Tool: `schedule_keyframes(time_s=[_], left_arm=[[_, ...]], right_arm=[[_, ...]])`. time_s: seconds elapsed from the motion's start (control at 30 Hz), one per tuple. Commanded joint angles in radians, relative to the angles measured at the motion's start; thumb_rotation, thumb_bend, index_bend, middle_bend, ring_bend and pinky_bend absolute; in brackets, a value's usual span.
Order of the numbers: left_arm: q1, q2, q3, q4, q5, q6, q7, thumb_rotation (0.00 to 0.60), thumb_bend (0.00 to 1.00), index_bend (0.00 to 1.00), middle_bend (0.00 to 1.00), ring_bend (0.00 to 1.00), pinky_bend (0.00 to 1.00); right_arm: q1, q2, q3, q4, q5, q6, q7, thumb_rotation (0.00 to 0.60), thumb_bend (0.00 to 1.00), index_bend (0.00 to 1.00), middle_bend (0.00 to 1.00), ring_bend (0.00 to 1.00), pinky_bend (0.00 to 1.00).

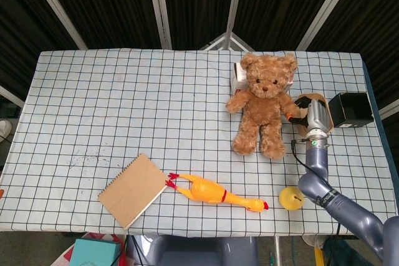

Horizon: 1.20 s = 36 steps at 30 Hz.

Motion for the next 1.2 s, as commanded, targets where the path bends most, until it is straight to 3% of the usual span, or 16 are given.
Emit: schedule_keyframes(time_s=[0.03, 0.3, 0.53, 0.73, 1.0, 1.2], left_arm=[[-0.001, -0.001, 0.0, -0.001, -0.002, -0.001, 0.003, 0.6, 0.27, 0.22, 0.0, 0.0, 0.14], [-0.002, -0.004, 0.002, -0.003, 0.0, -0.003, 0.012, 0.6, 0.27, 0.22, 0.0, 0.0, 0.13], [-0.007, -0.008, 0.0, -0.003, -0.003, -0.007, 0.023, 0.6, 0.27, 0.22, 0.0, 0.0, 0.14], [-0.005, -0.005, -0.001, -0.004, -0.008, -0.006, 0.016, 0.6, 0.27, 0.22, 0.0, 0.0, 0.14], [-0.005, -0.002, 0.0, -0.004, -0.008, -0.01, 0.008, 0.6, 0.27, 0.22, 0.0, 0.0, 0.14], [-0.005, 0.001, 0.006, -0.005, 0.003, -0.012, 0.001, 0.6, 0.27, 0.22, 0.0, 0.0, 0.14]], right_arm=[[-0.002, 0.008, 0.001, -0.011, -0.013, 0.007, 0.001, 0.6, 0.33, 0.48, 0.5, 0.33, 0.0], [-0.009, 0.005, -0.007, 0.002, -0.003, -0.005, -0.01, 0.6, 0.33, 0.47, 0.5, 0.32, 0.0], [-0.011, 0.038, -0.041, -0.02, -0.054, -0.041, -0.032, 0.6, 0.33, 0.18, 0.34, 0.23, 0.0], [-0.037, 0.089, -0.049, -0.085, -0.086, -0.076, 0.006, 0.6, 0.33, 0.03, 0.18, 0.09, 0.0], [-0.137, 0.209, -0.062, -0.227, -0.155, -0.059, 0.099, 0.6, 0.33, 0.0, 0.16, 0.07, 0.0], [-0.29, 0.32, -0.149, -0.396, -0.309, 0.086, 0.143, 0.6, 0.33, 0.0, 0.16, 0.07, 0.0]])
